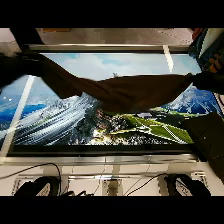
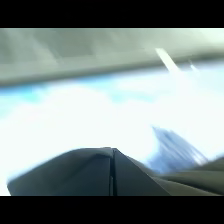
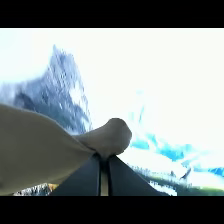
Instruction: Fold the clothes and pants, and hang the long-sleeved shirts on hangers.
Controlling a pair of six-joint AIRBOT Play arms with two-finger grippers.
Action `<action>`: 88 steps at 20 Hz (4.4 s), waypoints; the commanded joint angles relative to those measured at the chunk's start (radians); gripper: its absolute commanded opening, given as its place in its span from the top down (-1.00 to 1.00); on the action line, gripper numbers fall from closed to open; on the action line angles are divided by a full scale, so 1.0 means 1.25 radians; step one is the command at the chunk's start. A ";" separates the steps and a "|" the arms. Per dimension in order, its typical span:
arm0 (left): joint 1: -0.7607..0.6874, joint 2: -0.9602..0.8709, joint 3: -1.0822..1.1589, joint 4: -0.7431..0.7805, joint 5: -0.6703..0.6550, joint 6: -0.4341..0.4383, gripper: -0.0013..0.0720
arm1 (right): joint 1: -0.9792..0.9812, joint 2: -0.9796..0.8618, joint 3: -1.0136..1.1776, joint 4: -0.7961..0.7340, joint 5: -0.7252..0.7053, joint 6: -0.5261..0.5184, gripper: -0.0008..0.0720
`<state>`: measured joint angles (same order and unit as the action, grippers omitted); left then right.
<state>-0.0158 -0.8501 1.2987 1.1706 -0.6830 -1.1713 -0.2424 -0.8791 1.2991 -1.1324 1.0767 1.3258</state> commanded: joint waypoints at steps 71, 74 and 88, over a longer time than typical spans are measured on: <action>-0.034 -0.210 -0.045 -0.267 0.261 0.273 0.91 | 0.000 -0.164 -0.009 -0.066 -0.039 0.054 0.92; 0.006 -0.094 -0.045 -0.267 0.445 0.282 0.91 | 0.000 -0.164 0.107 -0.063 -0.091 0.055 0.92; 0.074 0.193 -0.045 -0.119 0.256 0.280 0.91 | 0.000 0.076 0.264 -0.098 0.136 0.025 0.92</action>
<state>0.0727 -0.6861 1.2415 0.9695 -0.3302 -0.8215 -0.2424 -0.8772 1.6226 -1.2438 1.2148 1.3708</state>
